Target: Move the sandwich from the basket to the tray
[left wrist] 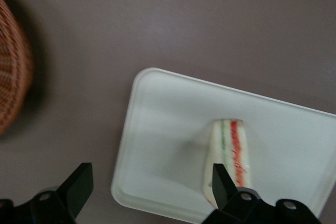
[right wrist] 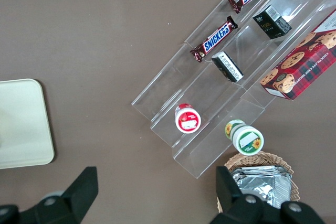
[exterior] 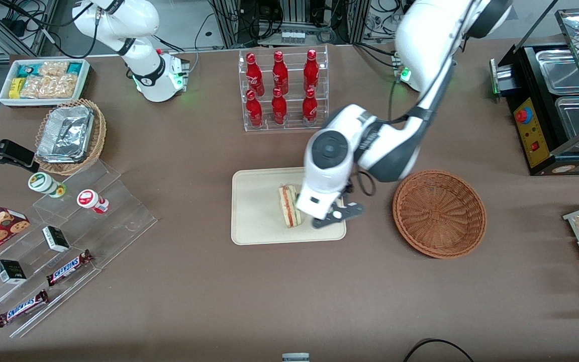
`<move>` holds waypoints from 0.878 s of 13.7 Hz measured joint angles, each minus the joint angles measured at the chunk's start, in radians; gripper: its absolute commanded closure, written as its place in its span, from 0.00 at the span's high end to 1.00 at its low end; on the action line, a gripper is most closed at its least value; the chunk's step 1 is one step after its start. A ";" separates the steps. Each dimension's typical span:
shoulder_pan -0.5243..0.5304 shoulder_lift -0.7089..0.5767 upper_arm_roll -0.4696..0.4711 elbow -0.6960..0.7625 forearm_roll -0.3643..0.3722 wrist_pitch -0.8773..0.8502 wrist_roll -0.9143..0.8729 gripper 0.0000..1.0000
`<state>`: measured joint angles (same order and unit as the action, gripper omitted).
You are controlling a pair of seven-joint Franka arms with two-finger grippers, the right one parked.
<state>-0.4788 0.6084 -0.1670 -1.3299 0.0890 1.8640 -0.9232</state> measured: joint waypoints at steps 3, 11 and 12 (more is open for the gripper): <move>0.098 -0.095 0.000 -0.121 0.000 -0.003 0.155 1.00; 0.373 -0.383 0.001 -0.354 -0.017 -0.112 0.709 1.00; 0.408 -0.410 0.001 -0.356 -0.028 -0.140 0.775 1.00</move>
<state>-0.0706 0.1988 -0.1660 -1.6862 0.0614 1.7237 -0.1478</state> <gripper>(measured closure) 0.000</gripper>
